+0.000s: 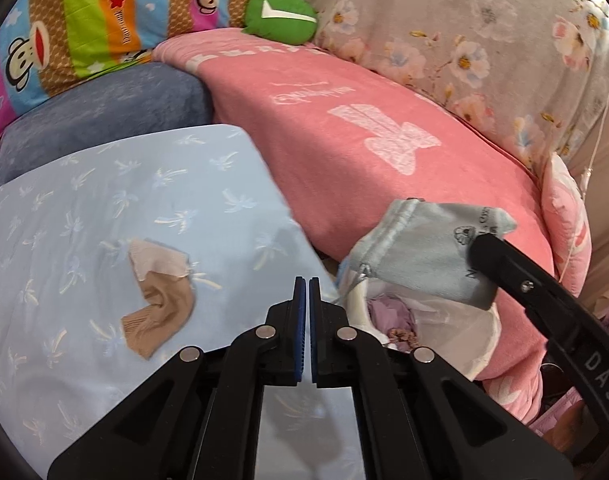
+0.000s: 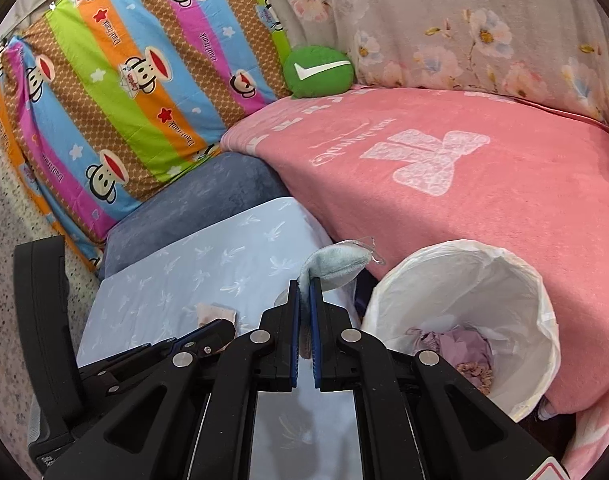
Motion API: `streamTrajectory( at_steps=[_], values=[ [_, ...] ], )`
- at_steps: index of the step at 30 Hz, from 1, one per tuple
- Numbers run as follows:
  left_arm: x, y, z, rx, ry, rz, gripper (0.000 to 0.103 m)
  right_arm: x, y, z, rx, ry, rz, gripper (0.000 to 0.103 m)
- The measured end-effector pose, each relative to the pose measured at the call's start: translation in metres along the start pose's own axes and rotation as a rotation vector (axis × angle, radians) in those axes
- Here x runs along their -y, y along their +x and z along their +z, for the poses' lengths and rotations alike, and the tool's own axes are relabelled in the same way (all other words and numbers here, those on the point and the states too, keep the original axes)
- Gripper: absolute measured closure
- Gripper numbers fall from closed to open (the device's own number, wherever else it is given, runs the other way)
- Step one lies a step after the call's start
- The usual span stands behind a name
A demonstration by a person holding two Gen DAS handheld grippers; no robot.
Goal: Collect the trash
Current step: 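Carry the tan stocking and grey pouch over the white bin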
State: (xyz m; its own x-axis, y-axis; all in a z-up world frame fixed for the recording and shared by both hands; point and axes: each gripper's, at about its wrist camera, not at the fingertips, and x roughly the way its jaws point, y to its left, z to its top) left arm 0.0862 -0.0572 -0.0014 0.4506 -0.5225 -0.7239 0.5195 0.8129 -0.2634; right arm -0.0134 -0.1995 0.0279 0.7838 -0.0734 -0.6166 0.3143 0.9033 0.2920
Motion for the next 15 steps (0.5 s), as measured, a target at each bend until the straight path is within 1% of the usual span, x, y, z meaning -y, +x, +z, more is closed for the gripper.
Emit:
streamTrajectory(
  at_steps=[5,7,10,12,14,15],
  values=[
    [0.025,0.001,-0.002,0.003,0.045,-0.019,0.101,0.019,-0.010,0.002,0.016,0.023,-0.023,0.099],
    [0.023,0.005,-0.002,0.005,0.033,0.004,0.099,0.026,-0.011,0.003,0.015,0.028,-0.031,0.099],
    [0.008,0.011,-0.005,-0.006,0.009,0.035,0.099,0.029,-0.009,0.002,0.011,0.028,-0.032,0.099],
    [-0.011,0.018,-0.006,-0.030,-0.024,0.075,0.084,0.026,-0.004,0.002,0.002,0.025,-0.026,0.099],
    [-0.031,0.022,-0.008,-0.033,-0.063,0.127,0.039,0.021,0.002,0.001,-0.004,0.019,-0.015,0.099],
    [-0.042,0.023,-0.008,-0.017,-0.085,0.155,0.034,0.018,0.006,0.001,-0.007,0.016,-0.010,0.099]
  ],
)
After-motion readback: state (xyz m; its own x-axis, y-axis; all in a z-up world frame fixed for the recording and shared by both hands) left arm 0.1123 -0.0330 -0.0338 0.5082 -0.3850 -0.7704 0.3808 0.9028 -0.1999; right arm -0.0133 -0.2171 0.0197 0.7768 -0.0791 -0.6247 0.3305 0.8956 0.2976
